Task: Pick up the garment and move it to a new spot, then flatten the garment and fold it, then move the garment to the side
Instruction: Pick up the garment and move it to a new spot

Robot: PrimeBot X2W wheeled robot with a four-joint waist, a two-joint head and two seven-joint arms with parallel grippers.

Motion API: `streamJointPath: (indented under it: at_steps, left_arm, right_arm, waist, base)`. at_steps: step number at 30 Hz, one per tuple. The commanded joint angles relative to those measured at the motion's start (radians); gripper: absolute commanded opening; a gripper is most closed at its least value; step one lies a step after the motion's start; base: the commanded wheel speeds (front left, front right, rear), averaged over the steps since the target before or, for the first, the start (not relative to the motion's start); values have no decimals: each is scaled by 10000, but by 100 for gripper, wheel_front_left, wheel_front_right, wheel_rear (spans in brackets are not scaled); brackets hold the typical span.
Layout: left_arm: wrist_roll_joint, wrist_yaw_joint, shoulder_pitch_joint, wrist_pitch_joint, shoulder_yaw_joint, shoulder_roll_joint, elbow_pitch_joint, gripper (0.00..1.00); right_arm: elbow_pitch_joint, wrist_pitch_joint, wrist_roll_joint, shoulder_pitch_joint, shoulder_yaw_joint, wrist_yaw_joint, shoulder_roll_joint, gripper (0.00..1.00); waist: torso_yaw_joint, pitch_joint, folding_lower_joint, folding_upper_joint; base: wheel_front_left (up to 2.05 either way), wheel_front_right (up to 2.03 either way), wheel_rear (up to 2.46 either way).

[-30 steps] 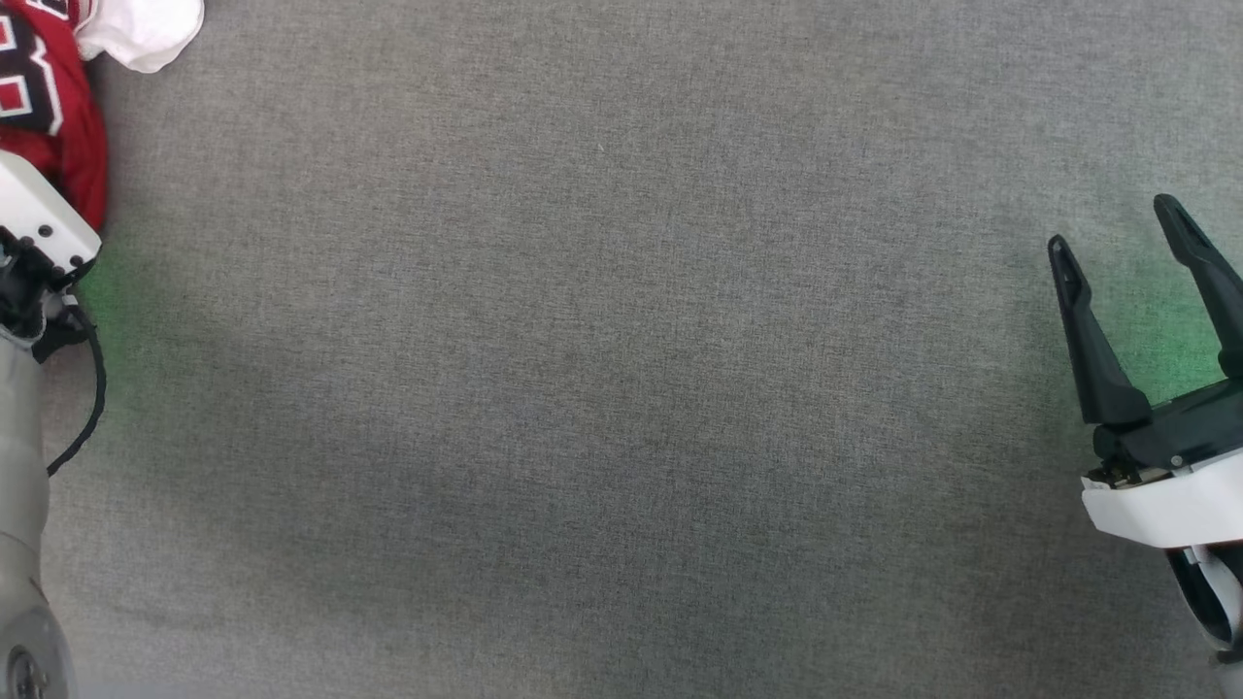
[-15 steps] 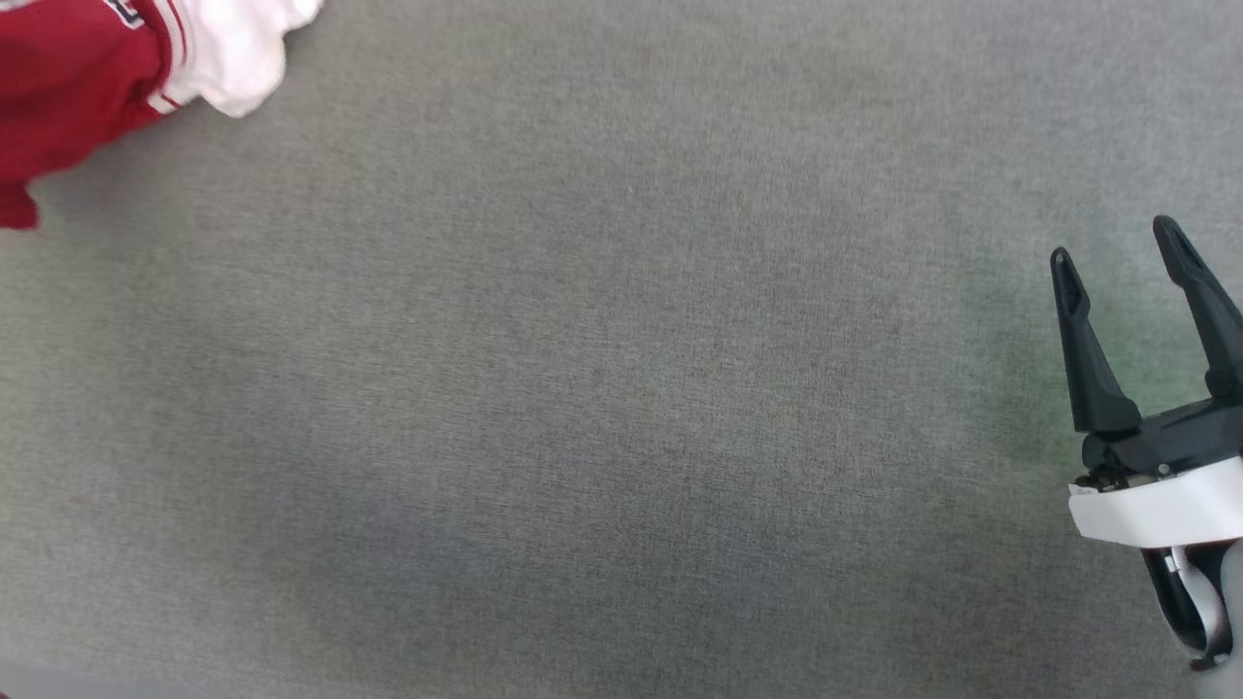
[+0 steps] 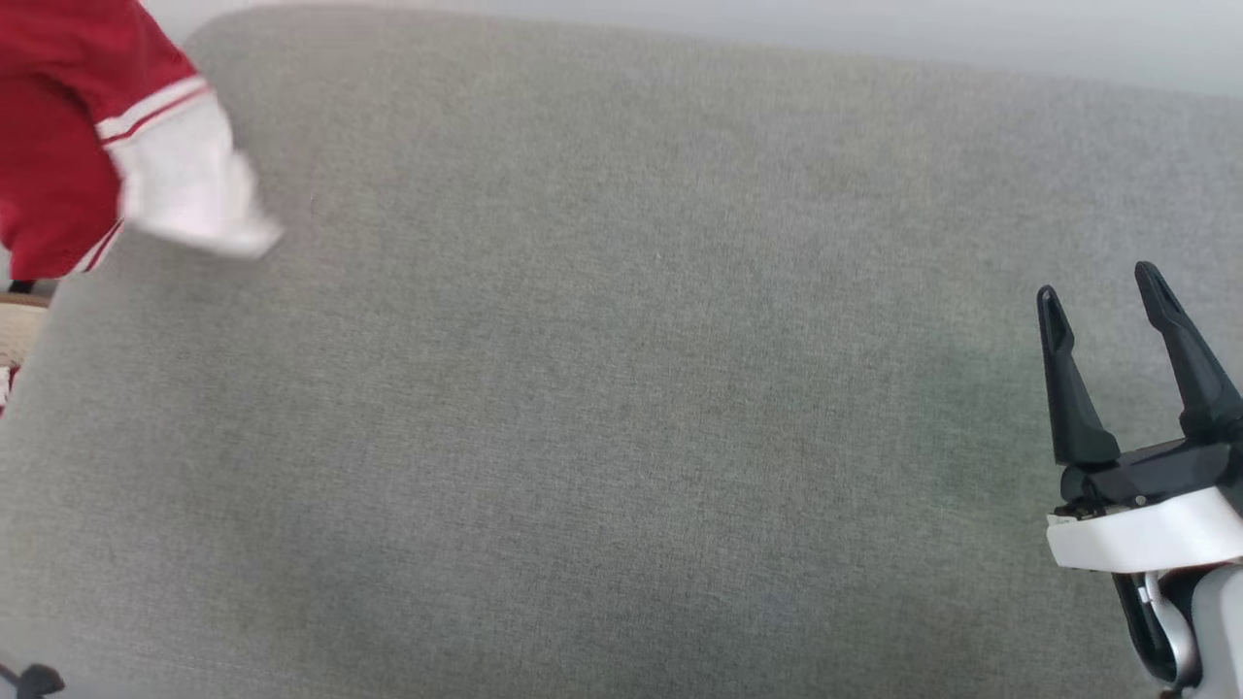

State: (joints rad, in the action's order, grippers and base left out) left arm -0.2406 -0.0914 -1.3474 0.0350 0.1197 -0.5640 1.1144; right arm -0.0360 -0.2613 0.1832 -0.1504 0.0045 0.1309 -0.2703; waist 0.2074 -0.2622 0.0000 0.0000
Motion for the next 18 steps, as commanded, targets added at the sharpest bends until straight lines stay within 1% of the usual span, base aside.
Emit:
streamJointPath:
  at_steps: [1, 6, 10, 14, 18]
  left_arm:
    - [68, -95, -210, -108, 152, 67, -282, 0]
    - [122, -218, -286, -438, 484, 139, -912, 0]
    - [-10, -307, -68, -928, 776, 229, -1746, 0]
    - [-367, -367, 362, -1655, 1041, 370, -2914, 0]
    - [-686, -387, 957, -2552, 1321, 438, -4565, 0]
  right_arm:
    - [-57, -47, -59, 172, -39, -3, 128, 100]
    - [-123, -48, -68, 310, -110, -3, 327, 100]
    - [-167, -49, -94, 436, -224, -3, 495, 100]
    - [-228, -48, -100, 570, -322, -3, 683, 100]
    - [-305, -49, -106, 605, -451, -3, 832, 100]
  waist:
    - [26, 318, 0, 0]
    - [-36, 608, 0, 0]
    - [-194, 801, 0, 0]
    - [-456, 945, 0, 0]
    - [-825, 1031, 0, 0]
  base:
    - [0, 0, 0]
    - [0, 0, 0]
    - [0, 0, 0]
    - [0, 0, 0]
    - [0, 0, 0]
